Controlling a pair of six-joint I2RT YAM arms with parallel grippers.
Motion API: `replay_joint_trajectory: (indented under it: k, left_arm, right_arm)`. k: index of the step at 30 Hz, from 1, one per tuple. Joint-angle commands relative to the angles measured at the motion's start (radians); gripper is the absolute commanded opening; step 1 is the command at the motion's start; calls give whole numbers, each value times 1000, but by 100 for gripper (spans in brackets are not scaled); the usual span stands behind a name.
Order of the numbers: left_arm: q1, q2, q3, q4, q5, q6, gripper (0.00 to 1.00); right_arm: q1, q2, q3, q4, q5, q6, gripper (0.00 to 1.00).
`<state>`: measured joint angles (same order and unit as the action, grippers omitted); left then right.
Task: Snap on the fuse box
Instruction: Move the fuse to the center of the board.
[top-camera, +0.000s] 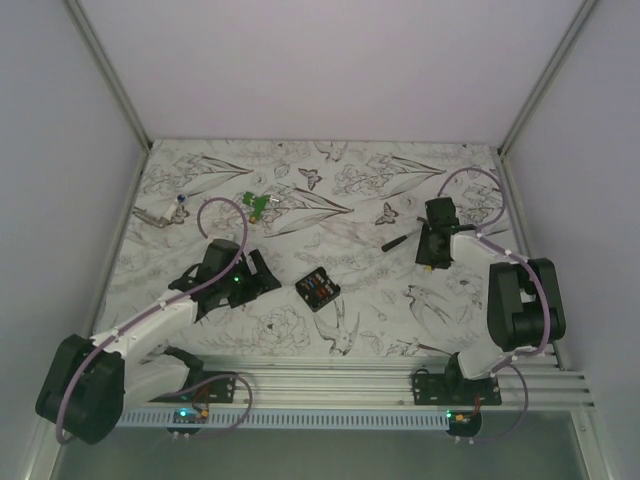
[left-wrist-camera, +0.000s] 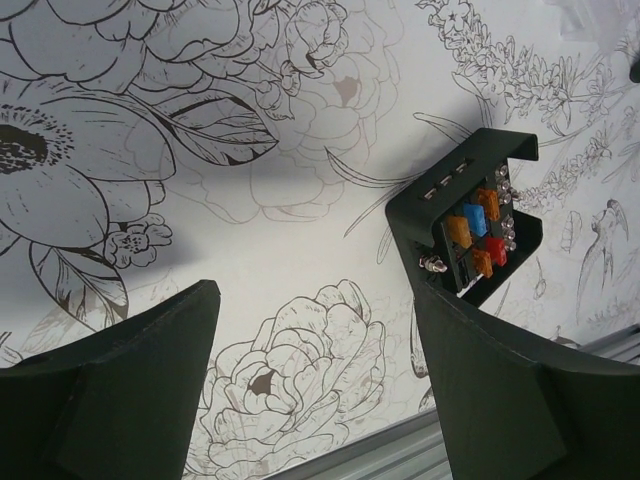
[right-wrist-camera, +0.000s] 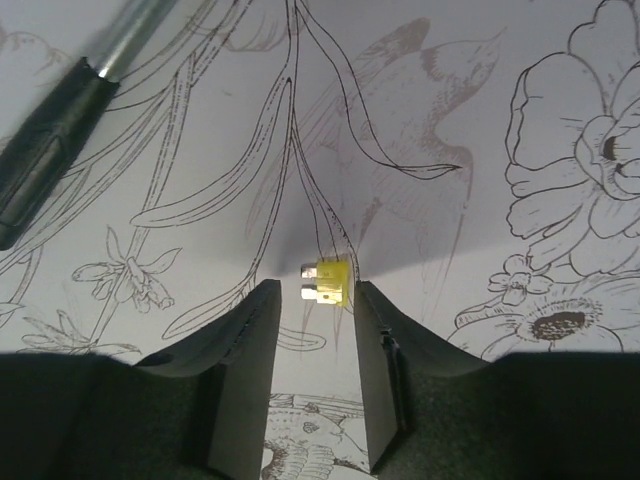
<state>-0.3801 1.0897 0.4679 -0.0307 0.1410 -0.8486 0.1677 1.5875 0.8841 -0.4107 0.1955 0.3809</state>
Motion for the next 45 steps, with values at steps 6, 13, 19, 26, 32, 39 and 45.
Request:
replay_joint_trajectory:
  k: [6, 13, 19, 26, 32, 39, 45]
  left_arm:
    - [7, 21, -8, -16, 24, 19, 82]
    - [9, 41, -4, -10, 36, 19, 82]
    - [7, 49, -1, -6, 52, 11, 82]
    - [7, 33, -5, -6, 66, 4, 82]
    - [6, 36, 6, -6, 73, 0, 83]
    - [6, 28, 5, -6, 66, -5, 83]
    - [6, 36, 10, -6, 67, -9, 83]
  right_arm:
    - [-13, 41, 0, 0, -91, -17, 30]
    - [64, 32, -22, -28, -107, -44, 25]
    - [214, 37, -14, -59, -161, -71, 25]
    - [459, 32, -5, -121, -185, -115, 25]
    - [563, 5, -11, -178, -167, -143, 32]
    - [578, -96, 9, -176, -64, -69, 47]
    - [616, -38, 59, -153, 42, 7, 57]
